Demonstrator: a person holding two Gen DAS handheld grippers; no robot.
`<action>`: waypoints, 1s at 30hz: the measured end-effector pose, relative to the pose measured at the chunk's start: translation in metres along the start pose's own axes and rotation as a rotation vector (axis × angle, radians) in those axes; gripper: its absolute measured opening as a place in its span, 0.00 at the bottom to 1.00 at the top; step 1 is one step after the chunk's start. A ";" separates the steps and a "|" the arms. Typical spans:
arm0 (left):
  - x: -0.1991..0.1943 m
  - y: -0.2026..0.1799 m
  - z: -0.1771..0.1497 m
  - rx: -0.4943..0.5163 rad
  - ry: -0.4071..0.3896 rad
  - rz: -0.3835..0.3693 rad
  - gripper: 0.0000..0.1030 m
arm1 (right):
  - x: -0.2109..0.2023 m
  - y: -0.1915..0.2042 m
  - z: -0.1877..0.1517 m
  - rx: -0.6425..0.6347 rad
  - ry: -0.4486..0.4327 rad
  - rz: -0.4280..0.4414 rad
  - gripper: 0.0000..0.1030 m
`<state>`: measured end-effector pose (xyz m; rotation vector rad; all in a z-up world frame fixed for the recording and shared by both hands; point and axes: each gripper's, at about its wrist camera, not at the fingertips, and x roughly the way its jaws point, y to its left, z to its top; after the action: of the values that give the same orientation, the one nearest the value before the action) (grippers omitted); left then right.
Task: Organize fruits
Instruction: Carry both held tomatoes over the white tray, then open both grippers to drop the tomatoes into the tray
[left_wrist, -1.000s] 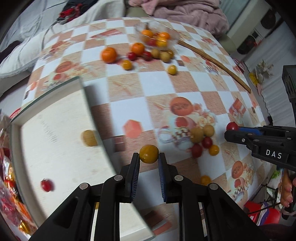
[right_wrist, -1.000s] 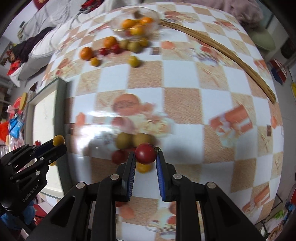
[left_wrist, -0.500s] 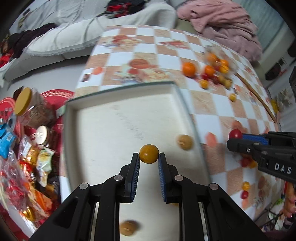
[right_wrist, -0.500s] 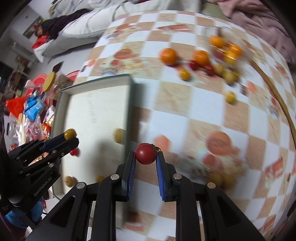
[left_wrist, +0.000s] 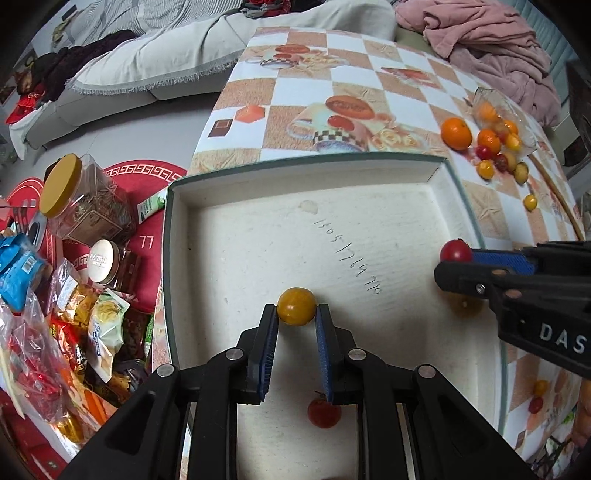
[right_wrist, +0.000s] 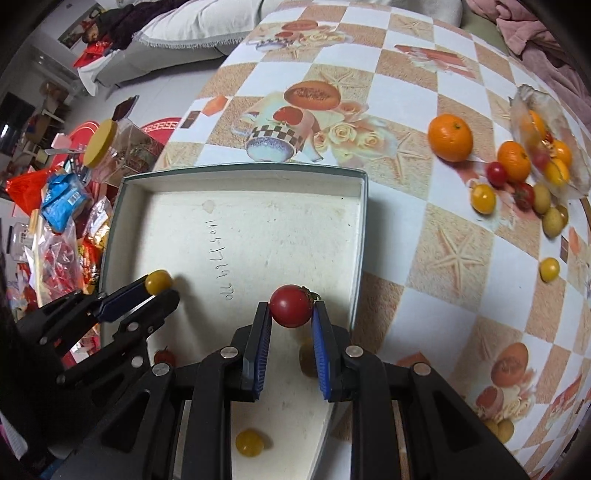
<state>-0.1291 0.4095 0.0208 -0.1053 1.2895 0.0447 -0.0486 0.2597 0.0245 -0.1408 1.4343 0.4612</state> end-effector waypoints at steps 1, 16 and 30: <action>0.002 0.000 0.000 -0.001 0.006 0.002 0.21 | 0.004 0.001 0.002 -0.005 0.007 -0.005 0.24; -0.007 0.004 -0.002 0.012 -0.017 0.059 0.69 | 0.002 0.010 0.006 -0.031 0.006 0.033 0.62; -0.040 -0.040 -0.019 0.124 -0.026 0.031 0.69 | -0.062 -0.052 -0.036 0.154 -0.080 -0.001 0.82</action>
<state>-0.1547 0.3688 0.0563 0.0215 1.2644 -0.0071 -0.0659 0.1852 0.0704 0.0005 1.3854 0.3501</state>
